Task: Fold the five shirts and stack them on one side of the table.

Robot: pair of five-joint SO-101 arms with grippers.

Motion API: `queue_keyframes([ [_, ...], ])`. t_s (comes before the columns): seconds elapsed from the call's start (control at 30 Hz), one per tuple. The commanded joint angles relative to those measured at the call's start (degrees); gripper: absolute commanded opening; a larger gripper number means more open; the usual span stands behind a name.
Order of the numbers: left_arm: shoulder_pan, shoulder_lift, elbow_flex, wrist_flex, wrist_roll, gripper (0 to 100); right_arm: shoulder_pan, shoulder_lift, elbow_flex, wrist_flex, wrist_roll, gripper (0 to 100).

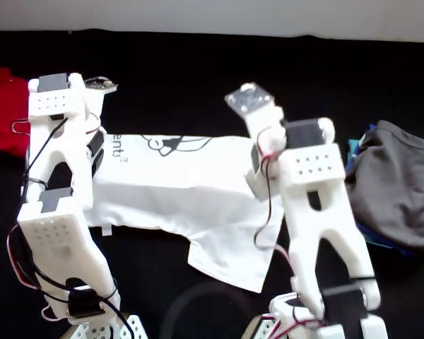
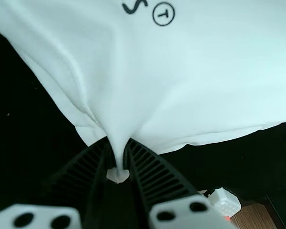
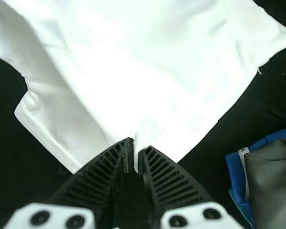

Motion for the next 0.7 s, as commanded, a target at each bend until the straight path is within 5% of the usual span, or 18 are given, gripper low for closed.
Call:
queue_keyframes([
  [0.0,-1.3,-0.5,-0.1,0.2,-0.7,3,-0.7,-8.9,13.1,-4.8,-0.4,0.8],
  [0.67,-4.8,-0.5,7.5,0.4,-5.3,4,-5.0,-18.0,24.9,-1.7,0.1,0.9],
])
